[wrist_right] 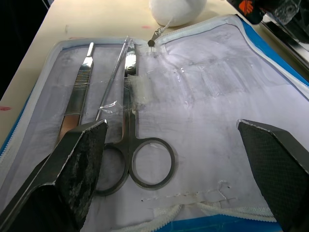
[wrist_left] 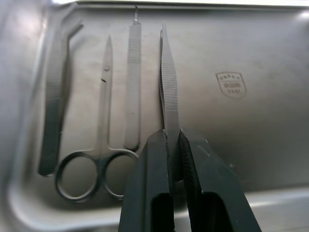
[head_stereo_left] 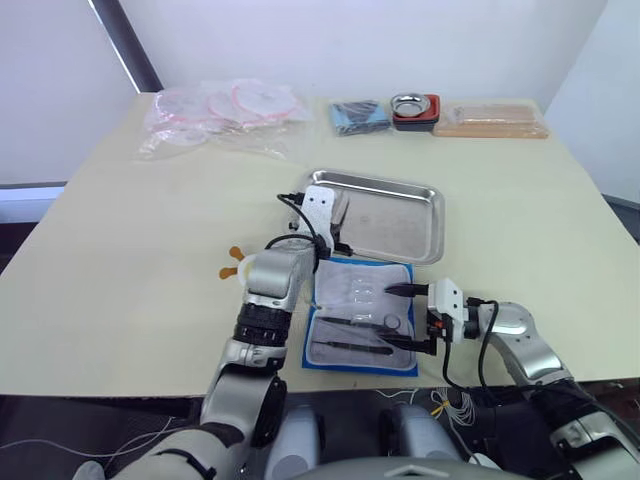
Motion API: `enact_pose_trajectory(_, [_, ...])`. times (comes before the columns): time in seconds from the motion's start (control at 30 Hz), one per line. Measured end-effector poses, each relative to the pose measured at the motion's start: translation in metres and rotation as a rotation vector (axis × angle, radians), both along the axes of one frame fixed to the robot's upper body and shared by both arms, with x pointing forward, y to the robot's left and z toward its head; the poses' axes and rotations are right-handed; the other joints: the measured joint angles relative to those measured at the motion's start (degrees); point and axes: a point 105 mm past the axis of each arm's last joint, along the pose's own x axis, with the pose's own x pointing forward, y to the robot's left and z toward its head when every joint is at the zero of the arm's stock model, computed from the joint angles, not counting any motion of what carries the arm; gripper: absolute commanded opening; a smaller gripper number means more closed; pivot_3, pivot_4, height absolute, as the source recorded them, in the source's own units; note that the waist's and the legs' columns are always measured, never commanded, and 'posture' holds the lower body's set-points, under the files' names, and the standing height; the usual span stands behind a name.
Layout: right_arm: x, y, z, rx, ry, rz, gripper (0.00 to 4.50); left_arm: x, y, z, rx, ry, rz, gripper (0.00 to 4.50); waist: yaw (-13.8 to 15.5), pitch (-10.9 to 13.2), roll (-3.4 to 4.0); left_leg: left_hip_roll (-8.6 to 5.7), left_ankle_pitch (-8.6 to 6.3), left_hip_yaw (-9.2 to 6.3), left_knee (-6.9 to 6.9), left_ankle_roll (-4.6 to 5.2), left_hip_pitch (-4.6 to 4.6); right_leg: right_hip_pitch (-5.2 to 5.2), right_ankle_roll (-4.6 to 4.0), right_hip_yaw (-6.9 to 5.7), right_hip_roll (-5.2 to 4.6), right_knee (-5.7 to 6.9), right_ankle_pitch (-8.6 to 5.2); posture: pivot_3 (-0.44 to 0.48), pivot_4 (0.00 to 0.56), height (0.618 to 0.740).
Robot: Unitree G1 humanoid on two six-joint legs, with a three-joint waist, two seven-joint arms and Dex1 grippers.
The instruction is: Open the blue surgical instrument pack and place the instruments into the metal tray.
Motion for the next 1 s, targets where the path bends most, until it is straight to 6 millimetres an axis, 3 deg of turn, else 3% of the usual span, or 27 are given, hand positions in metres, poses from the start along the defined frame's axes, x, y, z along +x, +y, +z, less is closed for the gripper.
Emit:
enact_pose_trajectory(0.07, [0.0, 0.0, 0.0, 0.0, -0.001, 0.0, 4.5, 0.001, 0.001, 0.0, -0.001, -0.001, 0.004, 0.06, 0.0, 0.0, 0.0, 0.0, 0.0, 0.0, 0.0, 0.0, 0.01, 0.0, 0.0, 0.0, 0.0, 0.0, 0.0, 0.0, 0.15, 0.74])
enact_pose_trajectory(0.1, [0.001, 0.001, 0.0, -0.001, -0.002, 0.001, 4.5, 0.001, 0.003, -0.001, -0.003, -0.002, 0.02, 0.92, -0.1, 0.0, 0.01, 0.0, 0.0, -0.01, 0.0, 0.0, 0.01, 0.0, -0.01, 0.0, 0.0, 0.01, 0.01, 0.0, 0.15, 0.74])
enact_pose_trajectory(0.17, [0.001, 0.001, 0.0, -0.001, -0.003, 0.003, 4.5, 0.003, 0.006, -0.001, -0.003, -0.005, 0.033, 1.63, -0.3, 0.0, 0.02, 0.0, 0.0, -0.02, 0.0, 0.0, 0.01, 0.0, -0.01, 0.0, 0.0, 0.0, 0.02, 0.0, 0.15, 0.74])
enact_pose_trajectory(0.37, [0.001, 0.002, 0.0, 0.001, -0.003, 0.003, 4.5, 0.001, 0.0, 0.0, 0.015, -0.015, -0.016, 1.63, -0.5, 0.0, 0.01, -0.01, 0.0, -0.02, 0.0, -0.01, -0.01, 0.0, -0.01, 0.01, -0.01, -0.01, 0.02, 0.0, 0.15, 0.74])
enact_pose_trajectory(0.67, [0.001, 0.003, 0.001, 0.001, -0.004, 0.005, 4.5, -0.007, -0.003, 0.034, 0.011, -0.16, -0.155, 1.63, -0.8, 0.0, 0.05, -0.01, 0.0, -0.02, -0.04, -0.02, -0.01, 0.0, -0.01, 0.02, -0.04, -0.04, 0.01, 0.0, 0.15, 0.74])
enact_pose_trajectory(0.83, [0.001, 0.004, 0.001, 0.002, -0.006, 0.008, 4.5, -0.026, 0.004, 0.041, -0.011, -0.209, -0.34, 1.63, -0.9, 0.1, 0.1, 0.0, 0.0, -0.02, -0.11, -0.02, 0.0, -0.03, -0.07, 0.04, -0.08, -0.07, -0.02, 0.0, 0.15, 0.74])
enact_pose_trajectory(0.93, [0.001, 0.004, 0.001, 0.001, -0.007, 0.009, 4.5, -0.053, 0.006, 0.044, -0.043, -0.274, -0.586, 1.63, -0.9, 0.1, 0.13, 0.08, 0.0, -0.01, -0.15, -0.03, 0.0, -0.04, -0.44, 0.21, -0.32, -0.12, -0.02, 0.0, 0.15, 0.74])
enact_pose_trajectory(1.0, [0.001, 0.003, 0.001, 0.0, -0.006, 0.008, 4.5, -0.059, 0.007, 0.045, -0.049, -0.289, -0.645, 1.63, -0.9, 0.1, 0.15, 0.12, 0.01, -0.02, -0.15, -0.03, -0.01, -0.04, -0.46, 0.19, -0.5, -0.12, -0.02, 0.0, 0.15, 0.74])
